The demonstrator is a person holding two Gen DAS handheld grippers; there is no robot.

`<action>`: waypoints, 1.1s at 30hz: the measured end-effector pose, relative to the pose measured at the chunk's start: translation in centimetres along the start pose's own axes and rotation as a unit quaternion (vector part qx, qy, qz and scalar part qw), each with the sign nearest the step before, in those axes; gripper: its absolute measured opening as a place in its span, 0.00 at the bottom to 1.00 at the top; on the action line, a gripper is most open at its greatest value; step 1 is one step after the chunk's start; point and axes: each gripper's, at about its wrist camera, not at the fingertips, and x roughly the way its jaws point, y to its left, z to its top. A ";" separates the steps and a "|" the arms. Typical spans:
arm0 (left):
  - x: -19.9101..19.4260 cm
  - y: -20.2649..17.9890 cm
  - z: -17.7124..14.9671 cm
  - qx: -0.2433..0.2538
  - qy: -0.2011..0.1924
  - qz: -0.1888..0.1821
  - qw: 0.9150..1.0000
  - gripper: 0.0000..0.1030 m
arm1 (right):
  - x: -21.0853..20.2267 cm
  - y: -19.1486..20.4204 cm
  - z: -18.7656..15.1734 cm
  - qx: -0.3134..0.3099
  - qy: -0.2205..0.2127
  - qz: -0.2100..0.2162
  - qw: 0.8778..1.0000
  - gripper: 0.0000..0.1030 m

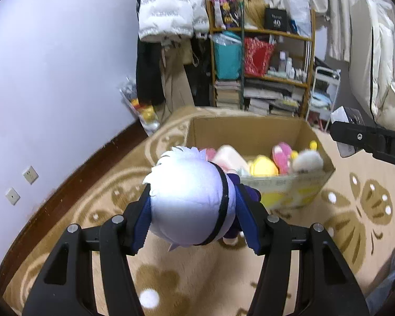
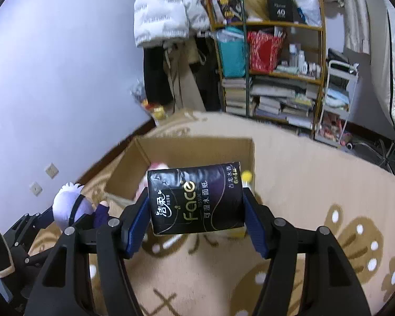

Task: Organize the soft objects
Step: 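Lift the doll with the left gripper over the box while the right carries the Face pack over it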

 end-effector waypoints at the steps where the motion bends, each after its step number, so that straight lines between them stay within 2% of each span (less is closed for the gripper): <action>1: -0.2 0.1 0.4 0.000 -0.007 0.003 1.000 0.57 | -0.1 0.0 0.2 0.002 -0.008 0.001 1.000 0.67; 4: -0.4 0.4 1.2 -0.002 -0.026 0.009 1.000 0.57 | -0.1 -0.1 0.8 0.004 -0.025 0.003 1.000 0.67; 9: 0.1 0.7 2.7 -0.002 -0.047 0.020 0.999 0.57 | 0.8 -0.3 1.5 0.003 -0.029 -0.005 1.000 0.67; 16: 1.6 0.0 4.5 -0.001 -0.061 0.018 0.998 0.57 | 2.2 -0.6 2.3 0.003 -0.042 -0.006 0.999 0.67; 22: 3.5 -1.5 5.9 0.029 -0.072 0.022 0.997 0.57 | 3.4 -0.7 2.5 -0.005 -0.040 -0.015 0.999 0.67; 29: 5.6 -2.6 6.1 0.034 -0.062 0.014 0.997 0.58 | 4.9 -1.5 2.5 0.005 -0.031 -0.011 0.999 0.67; 33: 6.7 -2.0 5.7 0.007 -0.042 -0.009 0.999 0.59 | 5.9 -1.9 2.2 0.008 -0.020 -0.008 1.000 0.68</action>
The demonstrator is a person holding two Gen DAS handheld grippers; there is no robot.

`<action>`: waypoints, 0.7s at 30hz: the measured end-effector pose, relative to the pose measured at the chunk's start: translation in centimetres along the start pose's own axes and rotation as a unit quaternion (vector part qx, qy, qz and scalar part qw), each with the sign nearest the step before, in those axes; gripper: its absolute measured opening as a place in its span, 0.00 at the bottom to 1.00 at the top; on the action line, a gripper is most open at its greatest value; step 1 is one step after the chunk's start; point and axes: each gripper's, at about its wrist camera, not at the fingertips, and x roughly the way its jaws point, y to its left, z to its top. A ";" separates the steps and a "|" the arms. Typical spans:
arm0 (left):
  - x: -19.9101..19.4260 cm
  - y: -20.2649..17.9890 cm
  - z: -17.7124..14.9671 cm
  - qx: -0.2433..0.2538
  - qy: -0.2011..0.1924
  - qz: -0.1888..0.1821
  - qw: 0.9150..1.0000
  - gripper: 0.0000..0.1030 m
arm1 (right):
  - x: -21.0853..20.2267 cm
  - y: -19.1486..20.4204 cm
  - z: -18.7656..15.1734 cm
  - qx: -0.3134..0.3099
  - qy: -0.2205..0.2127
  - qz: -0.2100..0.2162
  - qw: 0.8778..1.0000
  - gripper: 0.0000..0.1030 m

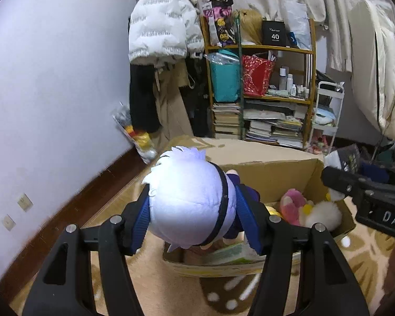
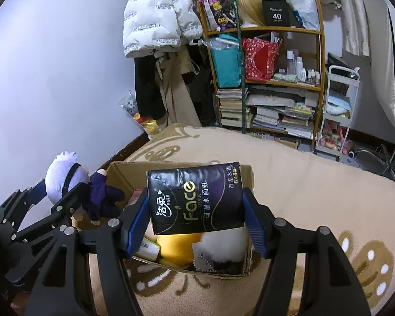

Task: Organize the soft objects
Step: 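Lift the doll with the left gripper over the box while the right carries the Face pack over it, then open the left gripper to drop the doll in the box while the right drops the Face pack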

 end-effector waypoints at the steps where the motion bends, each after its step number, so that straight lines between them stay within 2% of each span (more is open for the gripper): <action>1: 0.2 0.1 -0.1 -0.005 0.004 -0.004 1.000 0.59 | 0.2 -0.1 -0.1 0.001 0.002 0.000 1.000 0.68; 8: 1.5 -0.2 -0.8 -0.008 0.028 -0.013 0.999 0.61 | 1.3 -0.3 -0.4 0.005 0.014 0.003 1.000 0.68; 14: 1.5 -0.4 -1.1 -0.003 0.031 -0.023 0.999 0.62 | 1.5 -0.5 -0.5 0.008 0.018 0.002 1.000 0.68; 16: 1.2 -0.4 -1.1 -0.002 0.025 -0.019 1.000 0.66 | 1.6 -0.5 -0.5 0.008 0.019 0.003 1.000 0.68; 18: 1.0 -0.3 -1.0 -0.003 0.019 -0.016 1.000 0.82 | 1.6 -0.5 -0.5 0.008 0.022 0.004 1.000 0.68; 21: 0.5 -0.1 -1.0 0.001 0.015 -0.003 1.000 0.83 | 1.7 -0.6 -0.5 0.007 0.024 0.004 1.000 0.68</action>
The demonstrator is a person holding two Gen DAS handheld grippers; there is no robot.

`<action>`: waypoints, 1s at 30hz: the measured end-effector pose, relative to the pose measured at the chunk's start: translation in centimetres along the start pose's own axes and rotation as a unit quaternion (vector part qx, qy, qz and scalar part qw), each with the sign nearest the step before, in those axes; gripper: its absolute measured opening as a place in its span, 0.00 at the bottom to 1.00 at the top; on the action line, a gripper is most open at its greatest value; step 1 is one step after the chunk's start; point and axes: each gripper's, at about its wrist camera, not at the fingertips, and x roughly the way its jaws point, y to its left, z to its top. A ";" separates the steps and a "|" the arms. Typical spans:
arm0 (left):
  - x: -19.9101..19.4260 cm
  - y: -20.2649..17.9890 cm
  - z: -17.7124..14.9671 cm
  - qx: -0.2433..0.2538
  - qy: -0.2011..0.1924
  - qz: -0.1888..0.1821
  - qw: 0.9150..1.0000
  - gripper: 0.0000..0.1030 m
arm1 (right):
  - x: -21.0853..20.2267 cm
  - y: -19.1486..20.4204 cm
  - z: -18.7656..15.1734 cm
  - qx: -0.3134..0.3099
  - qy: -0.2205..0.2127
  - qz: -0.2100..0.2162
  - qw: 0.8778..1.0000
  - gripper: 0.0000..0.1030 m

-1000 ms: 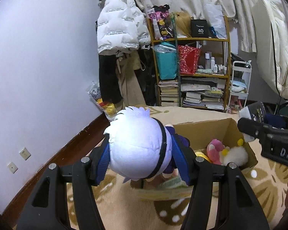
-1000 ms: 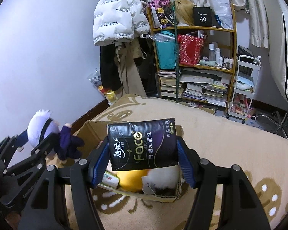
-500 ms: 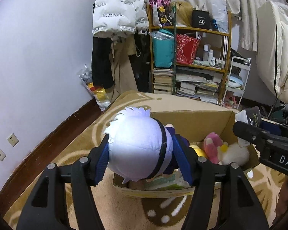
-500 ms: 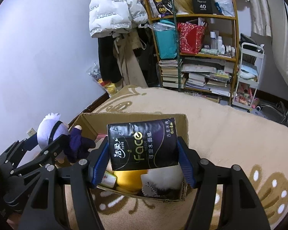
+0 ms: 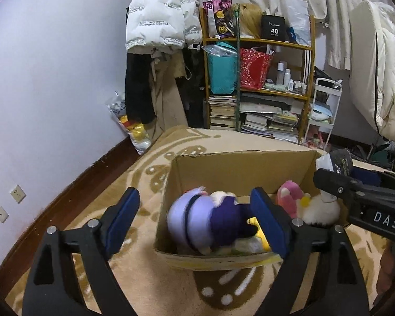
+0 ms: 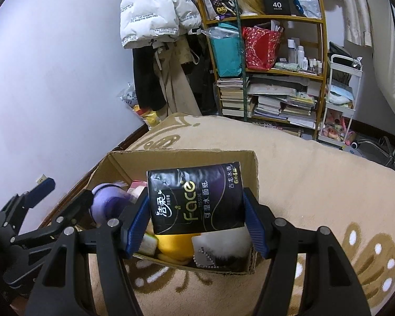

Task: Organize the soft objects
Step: 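Open the left gripper to drop the doll in the box while the right drops the Face pack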

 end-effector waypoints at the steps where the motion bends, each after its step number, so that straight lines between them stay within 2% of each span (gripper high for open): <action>1: -0.1 0.1 0.0 0.001 0.003 0.002 1.000 0.83 | 0.0 0.0 0.0 0.000 0.001 0.002 1.000 0.69; 3: -0.4 0.2 0.1 0.002 0.005 0.008 1.000 0.83 | -0.2 0.0 0.0 0.000 0.001 0.007 1.000 0.70; 5: -0.8 0.5 0.1 0.000 0.004 0.013 1.000 0.83 | -0.4 -0.1 0.0 0.003 -0.003 0.010 1.000 0.84; 7: -1.2 0.9 0.0 -0.004 0.007 0.014 1.000 0.84 | -0.7 -0.2 -0.1 0.008 -0.009 0.010 1.000 0.89; 9: -1.8 1.3 0.0 -0.008 0.009 0.015 1.000 0.90 | -1.0 0.0 -0.2 0.013 -0.010 0.007 1.000 0.91; 11: -2.5 1.5 0.0 -0.007 0.011 0.014 1.000 0.91 | -1.4 0.2 -0.4 0.016 -0.008 0.003 1.000 1.00; 19: -6.2 2.3 -0.1 0.001 0.002 0.018 1.000 0.97 | -5.1 0.4 -0.9 0.028 -0.035 -0.005 0.999 1.00; 22: -7.9 2.8 -0.1 -0.002 -0.004 0.017 1.000 0.97 | -7.5 0.7 -0.9 0.022 -0.054 -0.017 0.998 1.00; 30: -12.8 4.0 -0.1 -0.013 -0.026 0.013 1.000 0.97 | -13.4 1.6 -0.7 0.010 -0.086 -0.018 0.996 1.00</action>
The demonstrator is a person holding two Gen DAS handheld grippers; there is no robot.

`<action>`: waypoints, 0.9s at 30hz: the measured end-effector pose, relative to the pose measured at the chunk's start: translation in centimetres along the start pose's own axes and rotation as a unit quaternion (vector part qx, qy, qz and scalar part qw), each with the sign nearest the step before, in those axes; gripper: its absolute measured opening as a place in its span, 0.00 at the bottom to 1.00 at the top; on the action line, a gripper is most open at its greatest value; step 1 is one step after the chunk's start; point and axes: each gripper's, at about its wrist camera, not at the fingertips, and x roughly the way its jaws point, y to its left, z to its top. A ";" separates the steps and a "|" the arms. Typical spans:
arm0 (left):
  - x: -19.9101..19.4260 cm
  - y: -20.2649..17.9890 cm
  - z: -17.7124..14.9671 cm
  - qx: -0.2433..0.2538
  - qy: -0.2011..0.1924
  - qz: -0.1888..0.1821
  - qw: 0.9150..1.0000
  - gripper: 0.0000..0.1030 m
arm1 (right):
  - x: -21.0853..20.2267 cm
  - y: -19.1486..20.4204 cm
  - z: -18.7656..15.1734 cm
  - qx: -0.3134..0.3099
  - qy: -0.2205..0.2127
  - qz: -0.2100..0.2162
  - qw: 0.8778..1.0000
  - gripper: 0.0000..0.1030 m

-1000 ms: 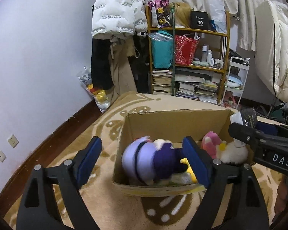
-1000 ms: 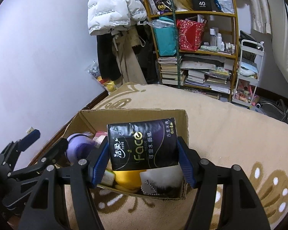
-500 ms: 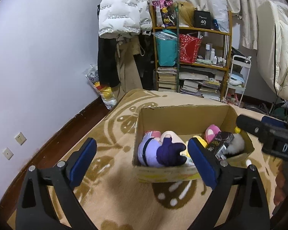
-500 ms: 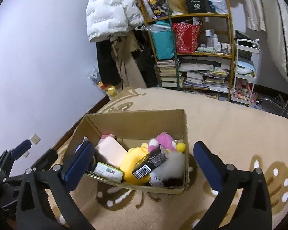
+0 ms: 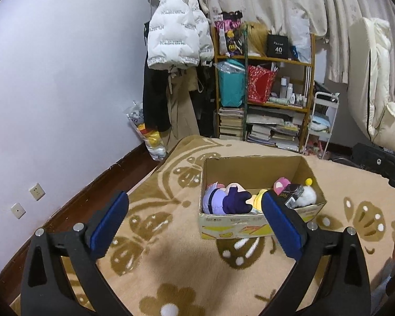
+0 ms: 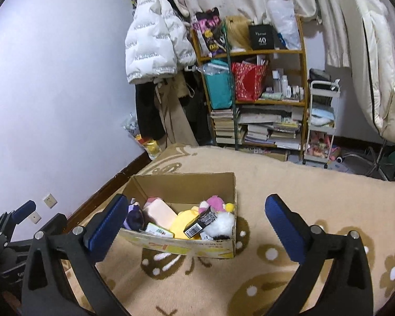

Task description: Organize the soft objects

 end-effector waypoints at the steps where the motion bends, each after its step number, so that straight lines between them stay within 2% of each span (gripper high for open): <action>1: -0.7 0.1 0.0 0.000 -0.001 -0.001 1.000 0.97 | -0.5 0.1 -0.1 -0.002 -0.001 -0.002 1.000 1.00; 14: -6.8 0.6 -1.9 0.013 -0.024 0.006 1.000 0.98 | -6.9 3.3 -2.0 -0.043 -0.033 -0.006 0.999 1.00; 21: -8.1 0.0 -3.8 0.025 -0.030 0.026 0.999 0.98 | -8.6 3.5 -3.0 -0.045 -0.049 -0.011 0.998 1.00; 27: -7.6 0.1 -5.3 0.021 -0.033 0.024 0.999 0.98 | -8.4 2.9 -3.8 -0.045 -0.044 -0.015 0.998 1.00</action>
